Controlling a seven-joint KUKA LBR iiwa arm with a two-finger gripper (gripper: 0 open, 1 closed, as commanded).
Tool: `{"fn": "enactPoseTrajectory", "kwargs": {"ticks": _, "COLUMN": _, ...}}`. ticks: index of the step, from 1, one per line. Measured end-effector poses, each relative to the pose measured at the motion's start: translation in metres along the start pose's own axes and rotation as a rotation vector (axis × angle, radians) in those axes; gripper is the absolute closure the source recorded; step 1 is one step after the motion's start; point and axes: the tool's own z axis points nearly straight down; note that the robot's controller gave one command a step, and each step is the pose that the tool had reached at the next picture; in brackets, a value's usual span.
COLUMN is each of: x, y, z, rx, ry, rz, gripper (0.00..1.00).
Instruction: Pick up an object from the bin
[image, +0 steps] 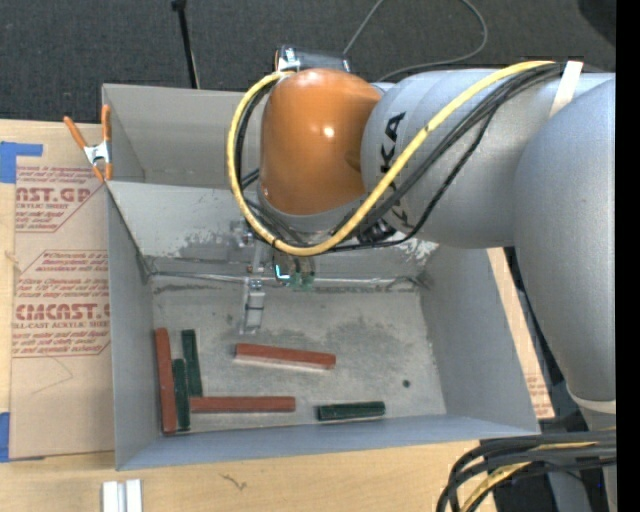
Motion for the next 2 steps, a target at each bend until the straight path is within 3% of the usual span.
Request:
{"fn": "enactPoseTrajectory", "kwargs": {"ticks": 1, "x": 0.0329, "y": -0.0513, "z": 0.1429, "rx": 0.002, "ry": 0.001, "rz": -0.246, "gripper": 0.0}}
{"fn": "enactPoseTrajectory", "kwargs": {"ticks": 2, "x": 0.0307, "y": -0.0495, "z": 0.1388, "rx": -0.001, "ry": -0.006, "rz": -0.245, "gripper": 1.0}}
